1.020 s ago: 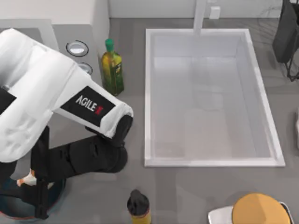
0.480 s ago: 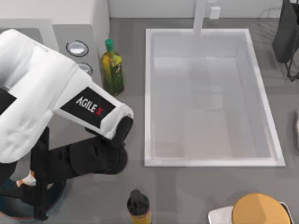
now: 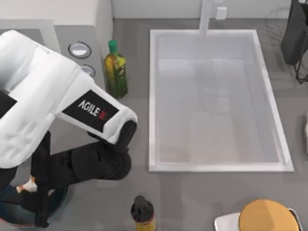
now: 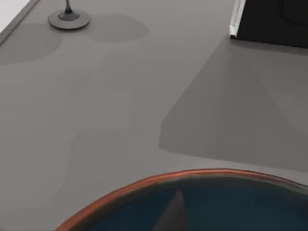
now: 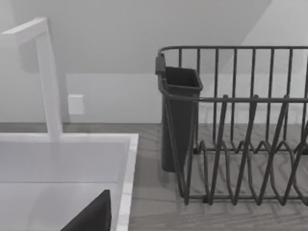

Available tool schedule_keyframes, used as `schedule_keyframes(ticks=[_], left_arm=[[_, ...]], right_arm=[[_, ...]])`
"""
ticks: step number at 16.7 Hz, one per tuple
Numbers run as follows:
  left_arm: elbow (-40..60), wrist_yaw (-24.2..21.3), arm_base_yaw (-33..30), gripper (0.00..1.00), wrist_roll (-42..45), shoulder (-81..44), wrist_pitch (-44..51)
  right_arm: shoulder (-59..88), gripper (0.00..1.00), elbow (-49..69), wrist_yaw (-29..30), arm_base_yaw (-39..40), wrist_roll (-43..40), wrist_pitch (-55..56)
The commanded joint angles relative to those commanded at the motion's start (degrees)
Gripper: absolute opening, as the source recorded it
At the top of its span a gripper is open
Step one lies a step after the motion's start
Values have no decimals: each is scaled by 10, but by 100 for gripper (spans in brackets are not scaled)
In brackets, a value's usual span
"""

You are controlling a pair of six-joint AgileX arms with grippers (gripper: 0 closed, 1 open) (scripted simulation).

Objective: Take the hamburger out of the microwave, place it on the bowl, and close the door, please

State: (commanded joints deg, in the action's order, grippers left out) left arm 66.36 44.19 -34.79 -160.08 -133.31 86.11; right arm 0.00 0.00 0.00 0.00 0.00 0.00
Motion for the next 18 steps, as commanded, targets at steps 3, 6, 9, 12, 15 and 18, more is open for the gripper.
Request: schedule_keyframes(ticks=[3,6,9,12,15,18], left_arm=[[0,0,0,100,0,0,0],[0,0,0,100,0,0,0],[0,0,0,100,0,0,0],[5,11,-11,100,-23,34,11],[-18,3,4,100,29,72,-37],[-64,-17,32,100,136,148,-129]], right_arm=[[0,100,0,0,0,0,0],[0,100,0,0,0,0,0],[0,100,0,0,0,0,0],[0,100,0,0,0,0,0],[0,100,0,0,0,0,0],[0,100,0,0,0,0,0]])
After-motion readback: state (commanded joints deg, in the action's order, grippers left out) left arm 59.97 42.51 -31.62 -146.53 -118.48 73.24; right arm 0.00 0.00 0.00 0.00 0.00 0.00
